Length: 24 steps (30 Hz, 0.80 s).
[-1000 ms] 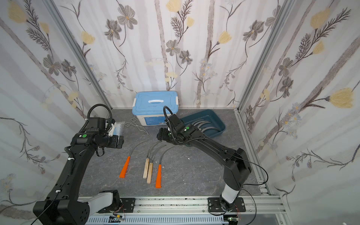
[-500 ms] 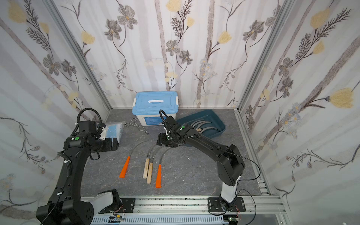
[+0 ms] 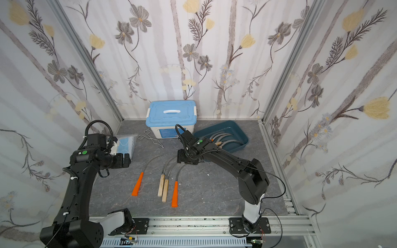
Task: Put small sickles into storage boxes
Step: Pick up the sickle at the center of the board.
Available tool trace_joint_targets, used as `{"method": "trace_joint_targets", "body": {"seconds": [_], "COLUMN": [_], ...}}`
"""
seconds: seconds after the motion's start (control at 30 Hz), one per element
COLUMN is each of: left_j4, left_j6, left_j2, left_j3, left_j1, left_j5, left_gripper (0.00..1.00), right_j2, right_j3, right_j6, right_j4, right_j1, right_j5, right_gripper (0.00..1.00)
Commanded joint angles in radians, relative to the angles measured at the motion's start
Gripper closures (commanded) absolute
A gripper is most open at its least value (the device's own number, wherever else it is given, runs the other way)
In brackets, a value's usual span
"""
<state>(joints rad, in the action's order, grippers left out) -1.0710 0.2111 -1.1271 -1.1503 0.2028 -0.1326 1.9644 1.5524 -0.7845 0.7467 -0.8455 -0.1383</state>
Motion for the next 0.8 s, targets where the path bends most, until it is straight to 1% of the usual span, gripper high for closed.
{"method": "trace_joint_targets", "body": {"seconds": [0.0,0.17,0.27,0.33,0.4,0.47,0.5,0.67,0.77], "left_j4": [-0.038,-0.026,-0.04,-0.03,-0.016,-0.008,-0.007,-0.049,-0.042], "left_j6": [0.054,0.124,0.165,0.186,0.204,0.247,0.274,0.387,0.444], "left_j2": [0.024,0.03,-0.023,-0.071,-0.112,-0.128,-0.158,-0.205,-0.218], "left_j3": [0.023,0.026,-0.016,-0.033,-0.042,-0.043,-0.042,-0.035,0.008], "left_j1": [0.004,0.003,0.004,0.004,0.003,0.003,0.003,0.002,0.0], "left_j5": [-0.001,-0.027,-0.034,-0.003,0.037,0.041,0.032,-0.022,-0.014], "left_gripper": [0.0,0.01,0.05,0.06,0.05,0.05,0.04,0.04,0.0], "right_j2": [-0.01,-0.014,-0.008,0.008,0.022,0.031,0.034,0.054,0.065], "right_j3": [0.001,0.015,0.026,0.036,0.046,0.052,0.051,0.047,0.047], "right_j6": [-0.024,-0.036,-0.025,-0.012,0.001,0.002,0.0,-0.014,-0.021], "right_j4": [-0.001,0.002,0.027,0.058,0.085,0.111,0.119,0.123,0.117], "right_j1": [-0.005,-0.012,-0.017,-0.029,-0.051,-0.074,-0.086,-0.125,-0.138], "right_j5": [0.072,0.099,0.103,0.111,0.126,0.149,0.163,0.172,0.166], "right_gripper": [0.33,0.33,0.33,0.33,0.33,0.34,0.33,0.33,0.33]}}
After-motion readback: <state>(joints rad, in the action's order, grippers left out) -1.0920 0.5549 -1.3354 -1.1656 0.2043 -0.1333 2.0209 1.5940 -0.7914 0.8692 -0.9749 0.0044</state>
